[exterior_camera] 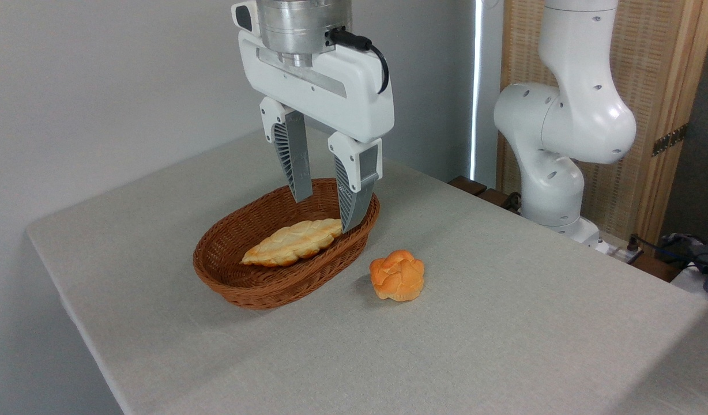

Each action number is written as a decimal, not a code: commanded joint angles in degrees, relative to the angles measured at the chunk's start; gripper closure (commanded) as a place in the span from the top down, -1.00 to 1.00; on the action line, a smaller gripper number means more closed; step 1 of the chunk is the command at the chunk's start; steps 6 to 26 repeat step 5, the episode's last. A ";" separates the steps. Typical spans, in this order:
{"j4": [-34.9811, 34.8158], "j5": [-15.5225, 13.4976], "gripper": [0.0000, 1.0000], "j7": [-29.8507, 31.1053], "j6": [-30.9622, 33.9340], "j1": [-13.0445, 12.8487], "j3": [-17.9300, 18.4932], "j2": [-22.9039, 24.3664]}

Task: Put bread into the basket

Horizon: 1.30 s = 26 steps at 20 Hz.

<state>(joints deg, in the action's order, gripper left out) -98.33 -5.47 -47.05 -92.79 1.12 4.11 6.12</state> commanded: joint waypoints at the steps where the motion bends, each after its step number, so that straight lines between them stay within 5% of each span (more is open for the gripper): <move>1: -0.11 -0.95 1.00 -0.32 1.29 -0.33 0.46 0.38; 26: -0.11 -0.86 1.00 -0.23 1.38 -0.41 0.03 0.21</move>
